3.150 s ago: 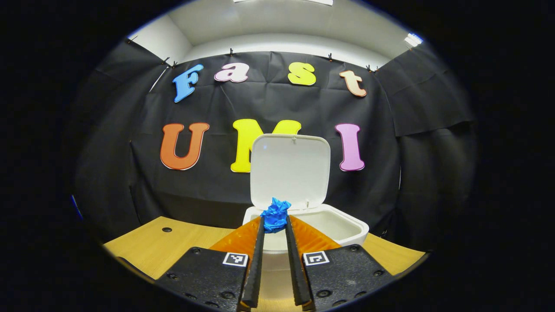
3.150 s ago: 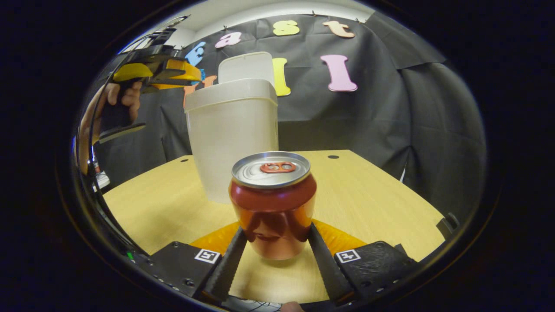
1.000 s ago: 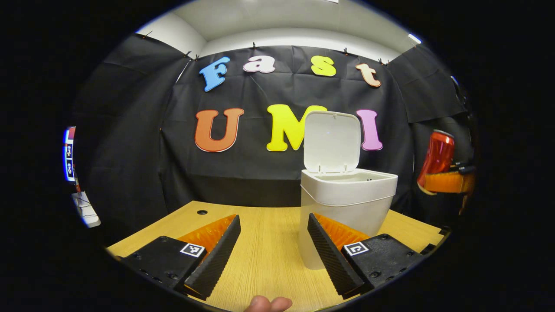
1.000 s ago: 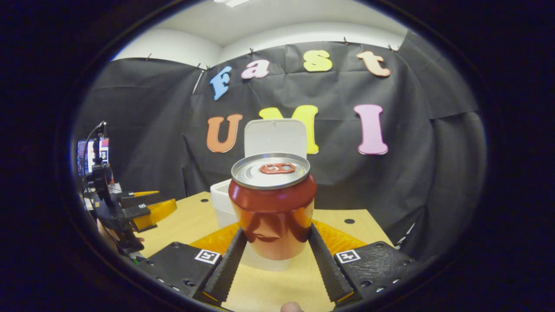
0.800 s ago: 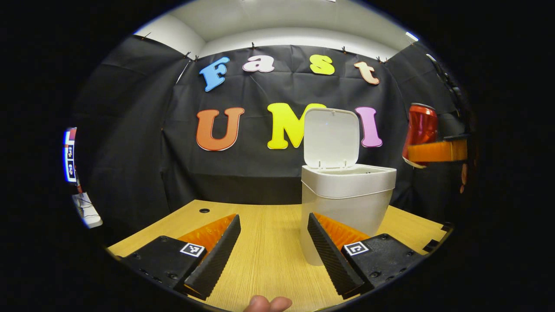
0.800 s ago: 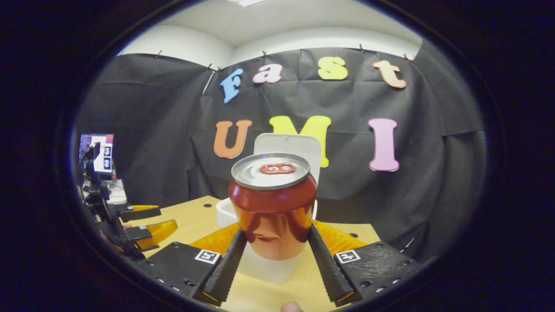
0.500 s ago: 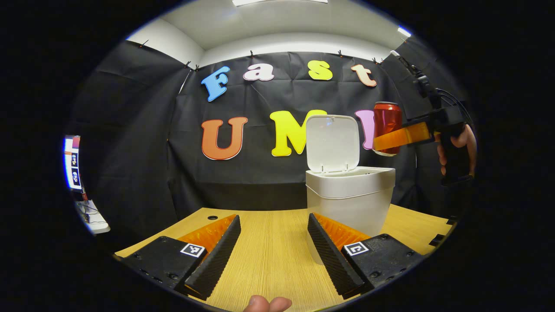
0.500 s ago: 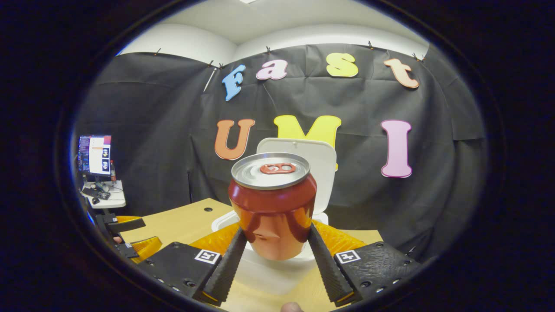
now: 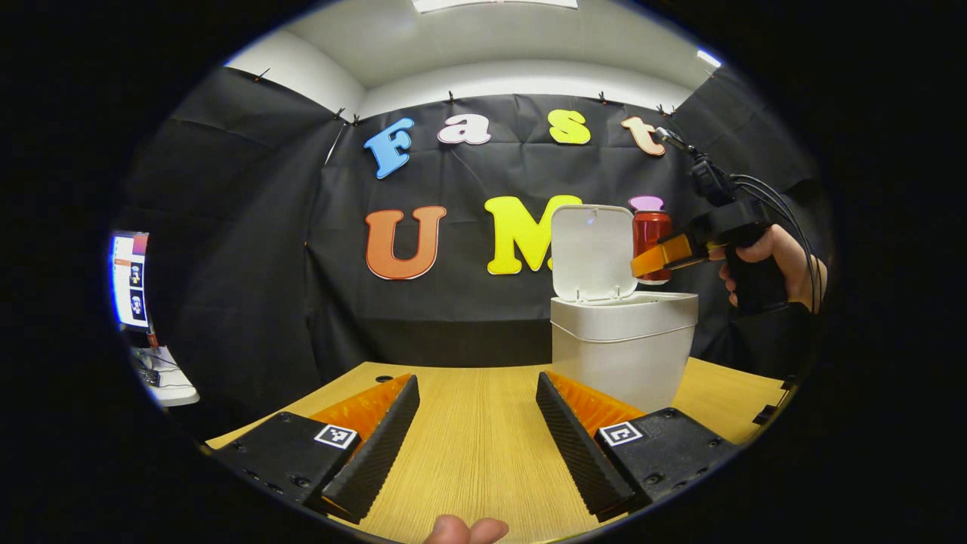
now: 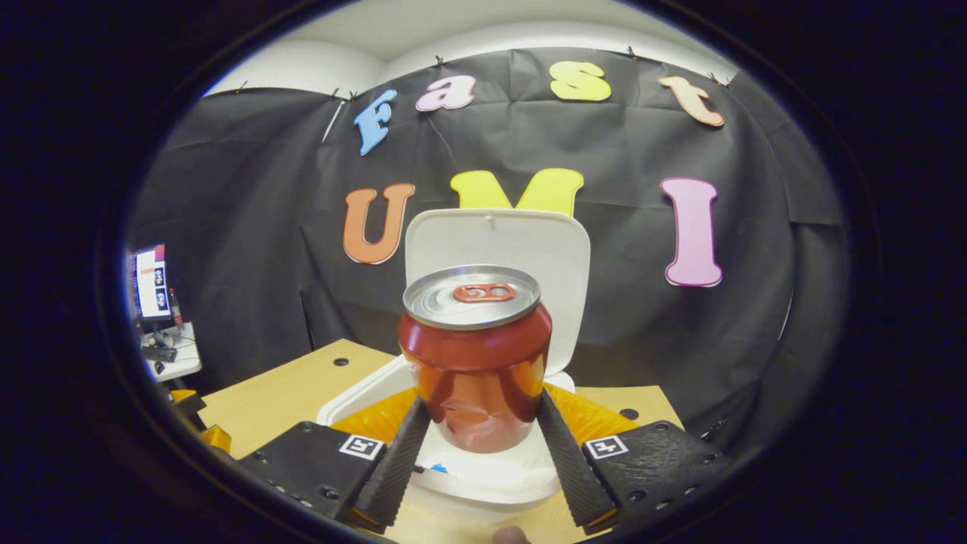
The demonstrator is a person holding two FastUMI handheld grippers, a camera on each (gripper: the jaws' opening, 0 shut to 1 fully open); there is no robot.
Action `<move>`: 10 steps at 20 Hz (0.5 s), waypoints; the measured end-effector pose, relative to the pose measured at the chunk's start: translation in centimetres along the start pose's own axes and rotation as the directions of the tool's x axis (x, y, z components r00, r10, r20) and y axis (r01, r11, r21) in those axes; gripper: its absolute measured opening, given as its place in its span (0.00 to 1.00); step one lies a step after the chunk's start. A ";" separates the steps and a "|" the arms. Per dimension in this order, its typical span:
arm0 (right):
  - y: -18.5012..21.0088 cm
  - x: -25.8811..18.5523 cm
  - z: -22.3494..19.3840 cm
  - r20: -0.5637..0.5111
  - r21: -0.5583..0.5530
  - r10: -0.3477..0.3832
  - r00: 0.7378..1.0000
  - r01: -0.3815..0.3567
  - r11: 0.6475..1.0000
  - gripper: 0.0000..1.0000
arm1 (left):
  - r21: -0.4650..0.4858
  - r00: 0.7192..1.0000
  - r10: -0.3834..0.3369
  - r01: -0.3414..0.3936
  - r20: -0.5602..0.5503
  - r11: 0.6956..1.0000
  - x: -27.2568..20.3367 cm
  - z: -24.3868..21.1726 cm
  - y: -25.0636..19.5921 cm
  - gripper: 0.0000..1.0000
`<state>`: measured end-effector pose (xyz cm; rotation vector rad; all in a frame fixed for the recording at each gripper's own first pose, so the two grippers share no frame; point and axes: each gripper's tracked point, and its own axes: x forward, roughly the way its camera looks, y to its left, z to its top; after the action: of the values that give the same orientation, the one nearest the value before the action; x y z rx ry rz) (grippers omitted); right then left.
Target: Press the lid of the desktop garbage bin to open it, pick up the crumpled paper on the desktop and throw it into the bin, then pick up the pop can on the desktop and drop it into the bin, and finally close the garbage bin lid.
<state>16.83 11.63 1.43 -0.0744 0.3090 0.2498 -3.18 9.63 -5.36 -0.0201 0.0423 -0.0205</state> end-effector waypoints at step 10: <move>0.2 2.0 -0.2 -0.029 0.017 -0.028 0.999 0.028 0.999 0.87 | 0.003 1.000 -0.004 0.004 0.013 1.000 -0.3 0.5 0.3 1.00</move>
<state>18.54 12.24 0.65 -0.0646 0.3386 0.2183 -3.46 9.95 -4.90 -0.0172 0.0296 -0.0247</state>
